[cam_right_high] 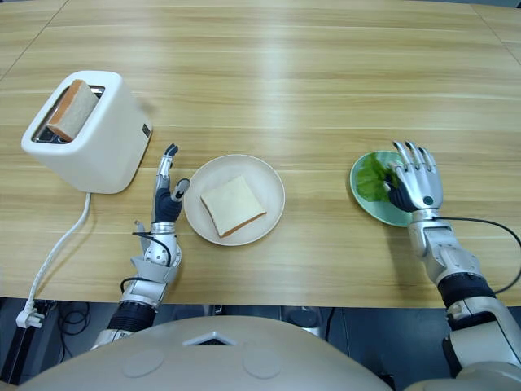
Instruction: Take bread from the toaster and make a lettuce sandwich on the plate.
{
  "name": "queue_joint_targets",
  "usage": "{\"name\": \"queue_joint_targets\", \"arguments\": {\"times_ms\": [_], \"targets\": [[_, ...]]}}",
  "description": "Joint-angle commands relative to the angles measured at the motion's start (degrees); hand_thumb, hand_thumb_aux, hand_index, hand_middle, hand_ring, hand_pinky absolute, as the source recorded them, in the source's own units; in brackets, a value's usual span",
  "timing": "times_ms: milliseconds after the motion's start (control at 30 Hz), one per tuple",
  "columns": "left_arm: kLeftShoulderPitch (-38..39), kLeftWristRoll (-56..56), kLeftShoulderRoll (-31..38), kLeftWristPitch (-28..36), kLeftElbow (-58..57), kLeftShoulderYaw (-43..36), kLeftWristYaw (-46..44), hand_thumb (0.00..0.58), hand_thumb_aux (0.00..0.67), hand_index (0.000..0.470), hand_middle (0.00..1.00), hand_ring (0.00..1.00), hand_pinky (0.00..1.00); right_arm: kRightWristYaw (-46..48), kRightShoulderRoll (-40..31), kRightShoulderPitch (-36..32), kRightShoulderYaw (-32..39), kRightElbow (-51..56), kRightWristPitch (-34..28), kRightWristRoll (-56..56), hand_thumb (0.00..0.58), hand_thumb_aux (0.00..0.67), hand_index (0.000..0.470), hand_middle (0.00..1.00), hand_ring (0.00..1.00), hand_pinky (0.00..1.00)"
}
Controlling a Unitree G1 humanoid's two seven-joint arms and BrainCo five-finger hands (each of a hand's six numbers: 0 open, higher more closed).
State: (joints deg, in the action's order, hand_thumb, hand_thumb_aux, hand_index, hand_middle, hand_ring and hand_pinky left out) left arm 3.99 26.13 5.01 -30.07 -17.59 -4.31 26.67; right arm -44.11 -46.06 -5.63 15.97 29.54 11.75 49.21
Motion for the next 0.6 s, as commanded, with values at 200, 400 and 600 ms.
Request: {"name": "queue_joint_targets", "arguments": {"times_ms": [200, 400, 600], "targets": [[-1.4, 0.6, 0.9, -2.4, 1.6, 2.7, 4.2, 0.000, 0.000, 0.000, 0.00, 0.00, 0.00, 5.6, 7.2, -2.5, 0.2, -20.0, 4.3, -0.1, 0.580, 0.670, 0.460, 0.00, 0.00, 0.00], [-1.6, 6.0, 1.7, -3.8, 7.5, 3.9, 9.2, 0.000, 0.000, 0.000, 0.00, 0.00, 0.00, 12.2, 14.4, -5.3, 4.8, -22.1, 12.1, -3.0, 0.580, 0.670, 0.460, 0.00, 0.00, 0.00], [-2.5, 12.9, 4.3, -1.6, 14.6, 7.2, 14.8, 0.000, 0.000, 0.000, 0.00, 0.00, 0.00, 19.3, 18.2, -6.6, 8.5, -19.6, 17.4, -3.9, 0.580, 0.670, 0.460, 0.00, 0.00, 0.00]]}}
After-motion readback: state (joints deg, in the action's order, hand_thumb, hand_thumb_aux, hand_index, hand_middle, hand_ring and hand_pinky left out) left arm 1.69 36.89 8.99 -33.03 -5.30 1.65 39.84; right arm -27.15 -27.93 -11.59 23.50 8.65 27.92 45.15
